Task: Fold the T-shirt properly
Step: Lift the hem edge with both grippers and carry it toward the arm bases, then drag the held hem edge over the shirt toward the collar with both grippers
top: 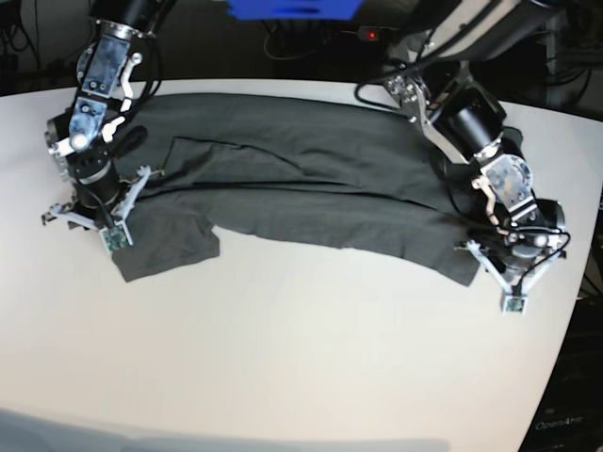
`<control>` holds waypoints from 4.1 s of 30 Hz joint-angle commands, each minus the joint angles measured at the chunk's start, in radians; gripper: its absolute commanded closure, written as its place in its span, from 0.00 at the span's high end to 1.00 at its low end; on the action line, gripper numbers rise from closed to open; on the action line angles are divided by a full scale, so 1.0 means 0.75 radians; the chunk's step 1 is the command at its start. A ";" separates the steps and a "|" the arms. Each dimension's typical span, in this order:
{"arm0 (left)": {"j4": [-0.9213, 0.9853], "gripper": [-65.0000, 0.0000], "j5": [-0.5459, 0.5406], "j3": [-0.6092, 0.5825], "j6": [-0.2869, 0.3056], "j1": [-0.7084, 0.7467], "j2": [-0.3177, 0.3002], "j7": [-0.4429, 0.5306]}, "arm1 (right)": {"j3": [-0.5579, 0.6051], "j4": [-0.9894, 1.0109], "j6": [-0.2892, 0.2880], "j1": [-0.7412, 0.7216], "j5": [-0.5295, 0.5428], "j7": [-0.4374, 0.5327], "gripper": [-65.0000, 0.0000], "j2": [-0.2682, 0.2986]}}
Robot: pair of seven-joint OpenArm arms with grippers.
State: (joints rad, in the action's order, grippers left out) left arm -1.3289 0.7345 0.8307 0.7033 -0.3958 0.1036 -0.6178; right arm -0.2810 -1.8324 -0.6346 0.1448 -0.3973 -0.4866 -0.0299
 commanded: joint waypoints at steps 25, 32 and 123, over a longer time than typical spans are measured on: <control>0.116 0.65 -0.027 -0.073 -0.007 -0.116 -0.023 0.047 | 0.011 -0.021 0.012 -0.018 0.011 0.026 0.01 0.016; 0.292 0.62 -0.027 -0.075 -0.007 -0.134 -0.051 0.049 | 0.011 -0.023 0.012 -0.018 0.011 0.026 0.01 0.016; 0.265 0.05 -0.170 -0.045 -0.007 -0.185 -0.182 -0.264 | 0.022 -0.029 0.010 -0.039 0.011 0.026 0.00 0.020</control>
State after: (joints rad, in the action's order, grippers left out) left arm -1.1103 0.6083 0.8005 0.7036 -0.5045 -0.0261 -0.8230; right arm -0.2657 -1.8328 -0.6350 0.1307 -0.3935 -0.4862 -0.0219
